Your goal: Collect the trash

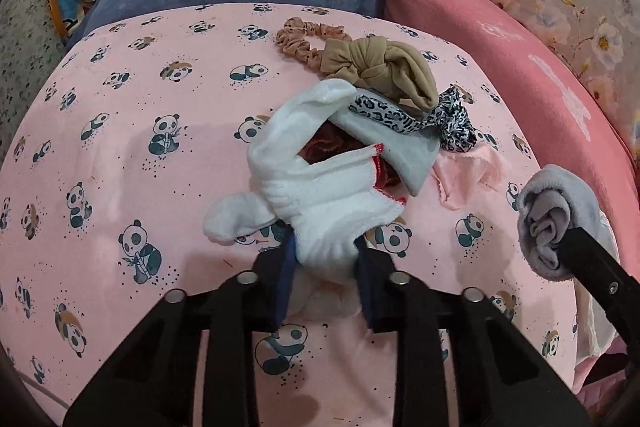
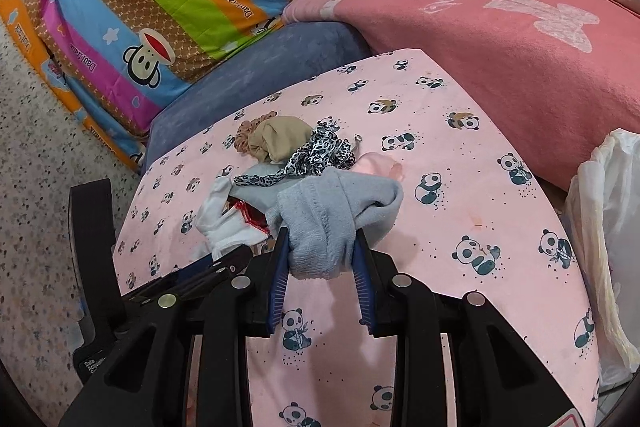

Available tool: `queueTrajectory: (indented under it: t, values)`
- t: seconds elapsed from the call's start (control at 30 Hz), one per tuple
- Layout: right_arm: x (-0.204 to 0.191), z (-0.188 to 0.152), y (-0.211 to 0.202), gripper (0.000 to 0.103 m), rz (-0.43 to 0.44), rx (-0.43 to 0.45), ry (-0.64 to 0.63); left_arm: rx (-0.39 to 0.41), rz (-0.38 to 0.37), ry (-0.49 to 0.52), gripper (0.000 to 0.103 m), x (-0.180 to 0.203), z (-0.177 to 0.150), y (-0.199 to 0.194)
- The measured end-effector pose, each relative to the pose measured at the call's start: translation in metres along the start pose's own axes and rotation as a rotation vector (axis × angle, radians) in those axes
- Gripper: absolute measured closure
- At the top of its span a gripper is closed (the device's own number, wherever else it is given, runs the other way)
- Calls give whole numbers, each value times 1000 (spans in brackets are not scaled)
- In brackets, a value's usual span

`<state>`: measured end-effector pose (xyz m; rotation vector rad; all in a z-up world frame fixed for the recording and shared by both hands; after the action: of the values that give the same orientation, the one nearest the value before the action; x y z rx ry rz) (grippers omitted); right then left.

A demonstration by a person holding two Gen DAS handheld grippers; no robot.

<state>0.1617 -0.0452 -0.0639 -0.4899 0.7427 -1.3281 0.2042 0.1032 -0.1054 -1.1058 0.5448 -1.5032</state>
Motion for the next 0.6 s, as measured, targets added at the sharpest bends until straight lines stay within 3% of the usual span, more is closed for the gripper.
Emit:
queueTrajectory:
  t: [0.03, 0.1, 0.33, 0.6]
  values:
    - [0, 0, 0, 73, 1, -1, 0, 2, -3, -1, 91, -1, -1, -3]
    - [0, -1, -3, 73, 7, 0, 5, 13, -11, -2, 93, -1, -3, -10]
    - [6, -3, -26, 73, 6, 25, 15, 64, -34, 48, 93, 18, -17, -52]
    - [36, -10, -67, 73, -54, 82, 37, 85, -101, 159, 93, 80, -33, -74]
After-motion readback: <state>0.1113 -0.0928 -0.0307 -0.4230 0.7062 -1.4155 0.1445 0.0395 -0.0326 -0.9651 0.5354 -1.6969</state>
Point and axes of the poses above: each gripper's, at about its wrist camera, not at the fingertips, and y roughly the way its jaws point, x to its right, z to its top, the point moved 2 cm from there along y, roughly the way its jaws point, and after that the axes turned 14 degrees about -y, right-handed, at the moved point
